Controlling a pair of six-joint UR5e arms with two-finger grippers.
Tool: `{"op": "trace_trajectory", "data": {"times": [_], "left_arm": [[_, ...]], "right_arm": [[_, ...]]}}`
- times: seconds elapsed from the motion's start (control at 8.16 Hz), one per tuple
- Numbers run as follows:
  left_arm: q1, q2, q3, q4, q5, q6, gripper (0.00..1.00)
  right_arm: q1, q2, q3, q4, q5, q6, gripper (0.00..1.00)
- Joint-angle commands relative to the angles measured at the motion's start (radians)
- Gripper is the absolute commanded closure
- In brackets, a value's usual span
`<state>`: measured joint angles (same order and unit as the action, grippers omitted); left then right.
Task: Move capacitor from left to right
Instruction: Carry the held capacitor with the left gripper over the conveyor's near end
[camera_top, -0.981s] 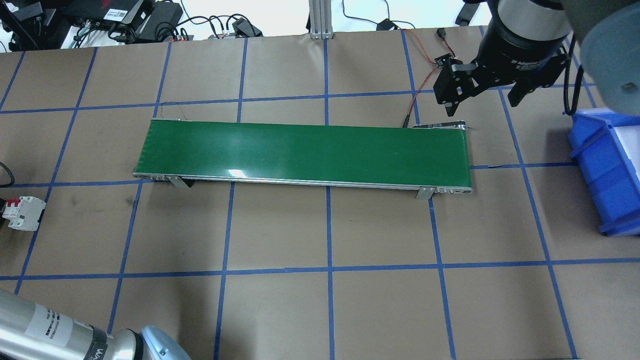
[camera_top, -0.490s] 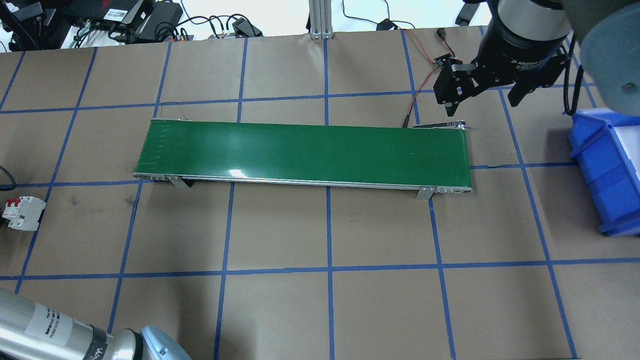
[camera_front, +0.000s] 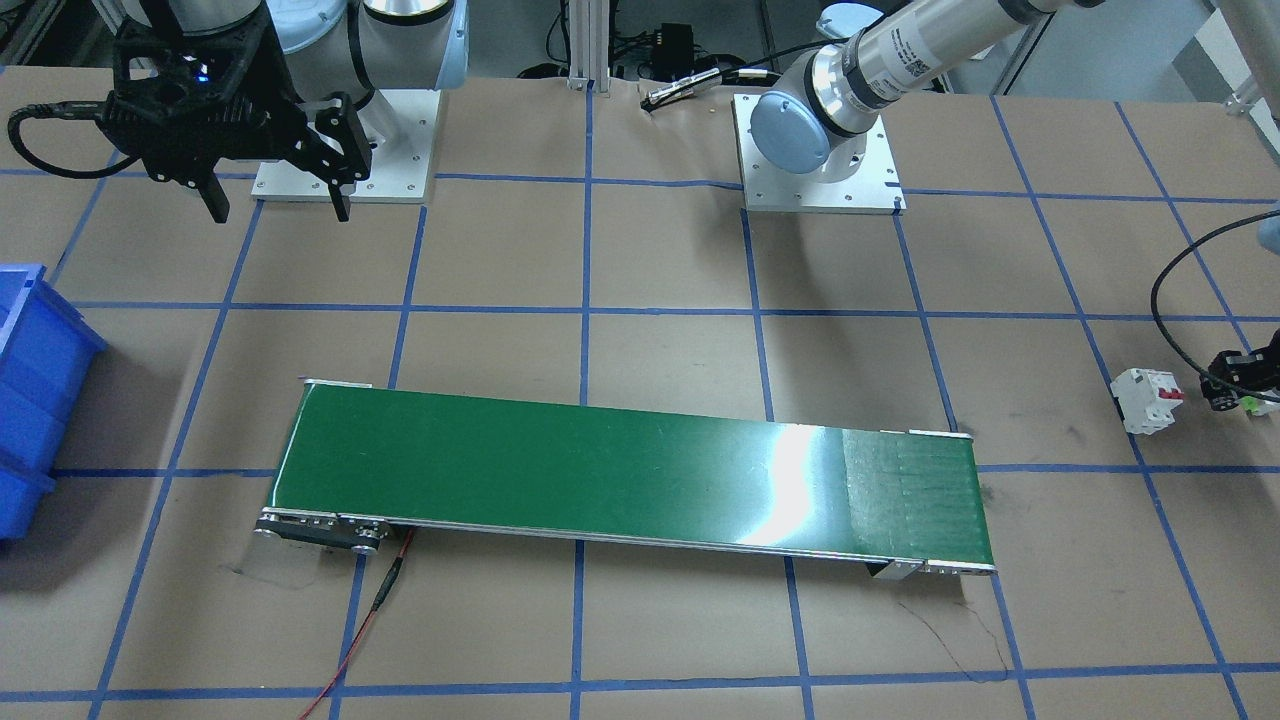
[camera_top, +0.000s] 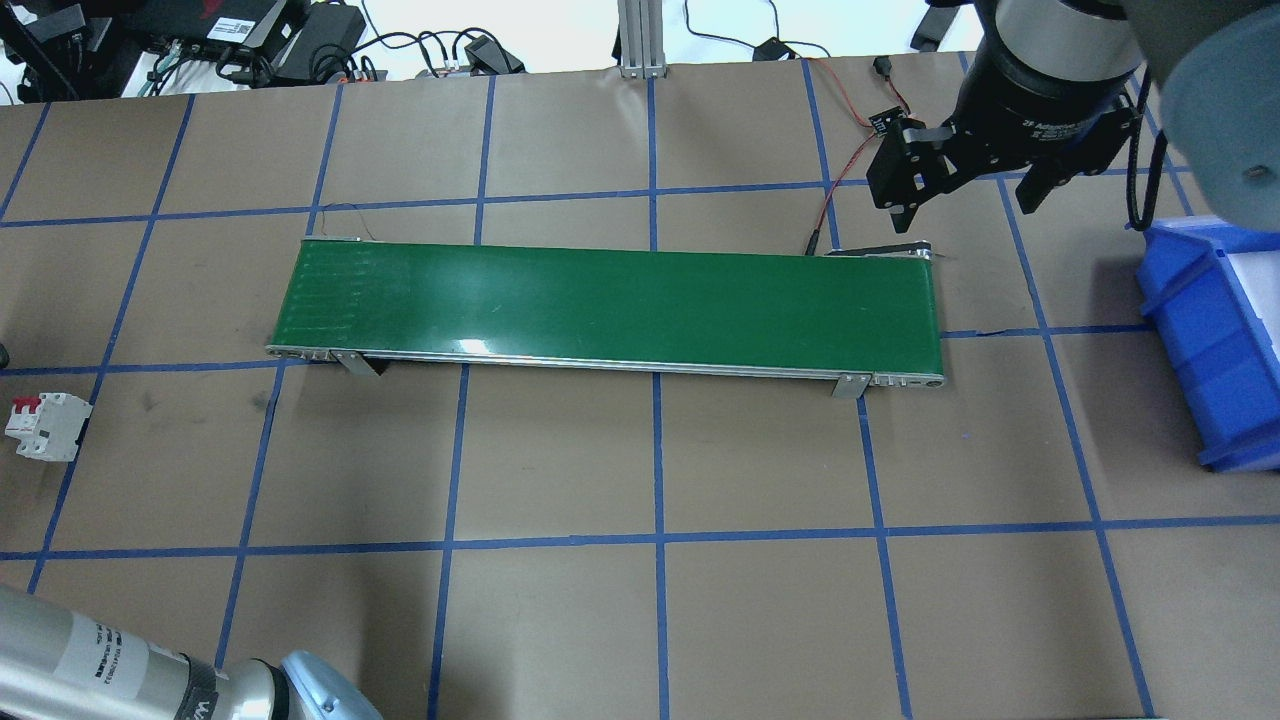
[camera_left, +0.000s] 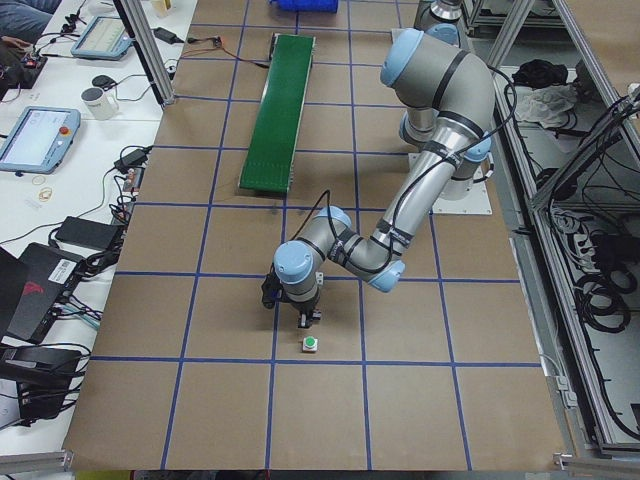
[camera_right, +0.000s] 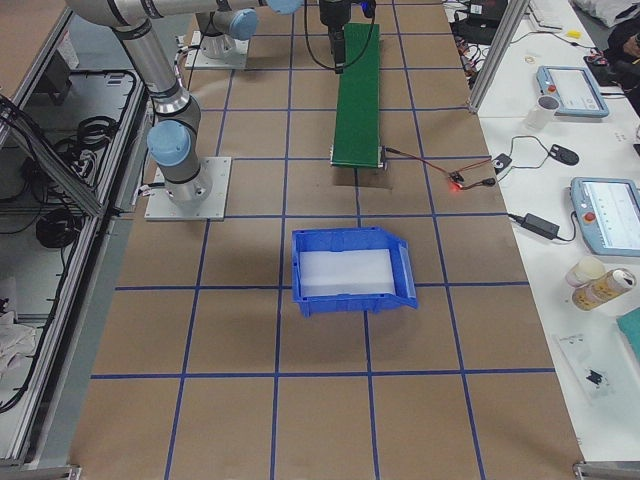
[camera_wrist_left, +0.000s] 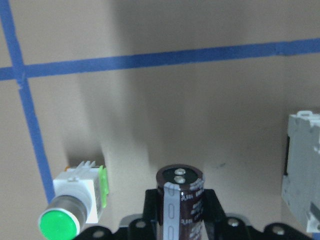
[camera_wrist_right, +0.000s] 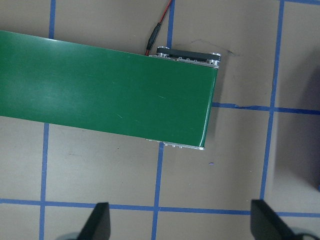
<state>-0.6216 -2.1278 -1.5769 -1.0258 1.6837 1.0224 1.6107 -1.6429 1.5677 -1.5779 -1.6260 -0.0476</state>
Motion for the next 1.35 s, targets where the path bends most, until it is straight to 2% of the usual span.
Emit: {"op": "trace_trajectory", "data": {"times": [0.0, 0.25, 0.37, 0.61, 0.98, 1.23], "left_arm": [[-0.015, 0.095, 0.017, -0.01, -0.001, 0.001, 1.0], [-0.105, 0.172, 0.034, -0.026, 0.011, -0.008, 1.0], [-0.175, 0.211, 0.04, -0.078, 0.06, -0.092, 1.0], [-0.339, 0.265, 0.041, -0.173, 0.065, -0.323, 1.0], [-0.599, 0.261, 0.041, -0.186, 0.005, -0.636, 1.0], [-0.711, 0.249, 0.041, -0.186, -0.042, -0.758, 1.0]], "right_arm": [[0.0, 0.0, 0.0, 0.001, 0.0, 0.0, 0.0], [0.0, 0.0, 0.0, 0.001, 0.0, 0.0, 0.0], [0.0, 0.0, 0.0, 0.001, 0.0, 0.0, 0.0], [0.0, 0.0, 0.0, 0.001, 0.0, 0.0, 0.0], [0.0, 0.0, 0.0, 0.001, 0.0, 0.0, 0.0], [0.0, 0.0, 0.0, 0.001, 0.0, 0.0, 0.0]]}}
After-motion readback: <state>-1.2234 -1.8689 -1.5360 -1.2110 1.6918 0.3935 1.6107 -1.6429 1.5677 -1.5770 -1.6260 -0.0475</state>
